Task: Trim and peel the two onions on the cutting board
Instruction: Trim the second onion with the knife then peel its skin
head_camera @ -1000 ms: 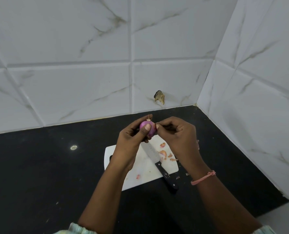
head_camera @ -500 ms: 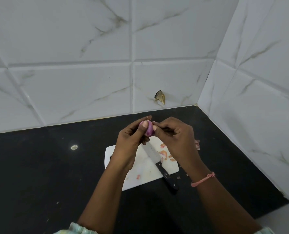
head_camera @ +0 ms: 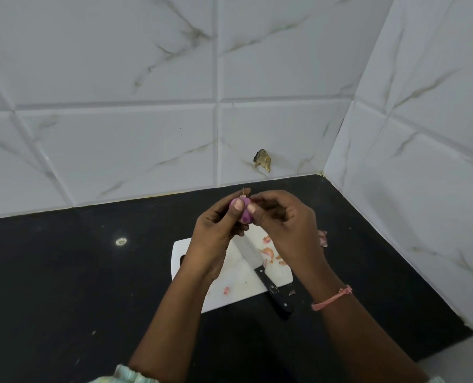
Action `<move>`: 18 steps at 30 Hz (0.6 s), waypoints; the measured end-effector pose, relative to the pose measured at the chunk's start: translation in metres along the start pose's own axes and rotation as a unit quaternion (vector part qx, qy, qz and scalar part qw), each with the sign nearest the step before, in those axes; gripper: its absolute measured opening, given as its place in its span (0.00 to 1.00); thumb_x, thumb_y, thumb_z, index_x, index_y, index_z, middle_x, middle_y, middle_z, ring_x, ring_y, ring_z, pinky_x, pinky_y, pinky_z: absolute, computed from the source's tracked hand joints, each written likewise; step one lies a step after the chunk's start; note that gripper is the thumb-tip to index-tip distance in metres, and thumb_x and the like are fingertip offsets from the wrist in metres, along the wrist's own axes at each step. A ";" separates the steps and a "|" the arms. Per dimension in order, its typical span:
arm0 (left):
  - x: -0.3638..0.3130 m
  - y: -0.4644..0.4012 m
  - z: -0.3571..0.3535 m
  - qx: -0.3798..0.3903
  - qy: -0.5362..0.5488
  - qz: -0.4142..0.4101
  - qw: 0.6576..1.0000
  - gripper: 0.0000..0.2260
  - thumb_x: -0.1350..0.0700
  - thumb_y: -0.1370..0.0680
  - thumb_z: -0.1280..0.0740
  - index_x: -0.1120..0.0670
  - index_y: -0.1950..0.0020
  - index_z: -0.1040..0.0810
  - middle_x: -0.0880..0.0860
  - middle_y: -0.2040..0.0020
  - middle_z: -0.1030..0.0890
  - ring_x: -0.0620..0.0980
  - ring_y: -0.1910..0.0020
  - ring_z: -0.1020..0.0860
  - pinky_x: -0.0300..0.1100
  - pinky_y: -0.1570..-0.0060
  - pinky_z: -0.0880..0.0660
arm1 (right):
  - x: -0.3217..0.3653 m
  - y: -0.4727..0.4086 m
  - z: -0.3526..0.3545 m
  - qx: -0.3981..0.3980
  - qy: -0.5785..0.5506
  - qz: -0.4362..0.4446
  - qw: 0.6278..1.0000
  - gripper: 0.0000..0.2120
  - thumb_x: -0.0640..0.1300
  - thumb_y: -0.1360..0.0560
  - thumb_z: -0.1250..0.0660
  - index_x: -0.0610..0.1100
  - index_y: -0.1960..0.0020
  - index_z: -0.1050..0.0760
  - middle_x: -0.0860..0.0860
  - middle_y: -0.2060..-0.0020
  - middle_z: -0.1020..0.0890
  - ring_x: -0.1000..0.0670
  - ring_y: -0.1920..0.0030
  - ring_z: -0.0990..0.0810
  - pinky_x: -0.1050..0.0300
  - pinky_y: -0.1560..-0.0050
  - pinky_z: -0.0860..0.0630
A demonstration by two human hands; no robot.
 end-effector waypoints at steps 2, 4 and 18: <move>0.000 0.000 0.000 -0.009 -0.003 -0.005 1.000 0.18 0.48 0.28 0.30 0.51 0.40 0.18 0.53 0.45 0.15 0.48 0.51 0.19 0.39 0.54 0.21 | 0.000 0.001 -0.001 0.007 0.008 0.011 1.000 0.08 0.44 0.25 0.29 0.42 0.47 0.19 0.50 0.54 0.16 0.52 0.53 0.16 0.59 0.53 0.18; 0.000 0.000 0.001 -0.020 -0.006 -0.013 1.000 0.19 0.48 0.29 0.30 0.51 0.39 0.18 0.53 0.44 0.15 0.50 0.48 0.18 0.38 0.52 0.20 | -0.001 0.001 0.000 0.002 0.014 0.017 1.000 0.06 0.40 0.24 0.30 0.40 0.48 0.18 0.50 0.55 0.16 0.52 0.53 0.16 0.57 0.53 0.18; 0.000 0.000 0.005 -0.045 -0.058 -0.021 0.997 0.20 0.49 0.29 0.29 0.54 0.38 0.18 0.55 0.45 0.15 0.51 0.50 0.18 0.35 0.57 0.20 | -0.013 -0.005 -0.006 0.111 0.222 0.021 0.968 0.05 0.44 0.20 0.37 0.45 0.46 0.27 0.54 0.53 0.24 0.55 0.56 0.23 0.62 0.55 0.23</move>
Point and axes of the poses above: each hand's wrist, its own y-axis away from the middle knuckle, its own z-axis out of the back of the hand, x = y × z, the point moved 4 cm from there along -y, towards the middle knuckle
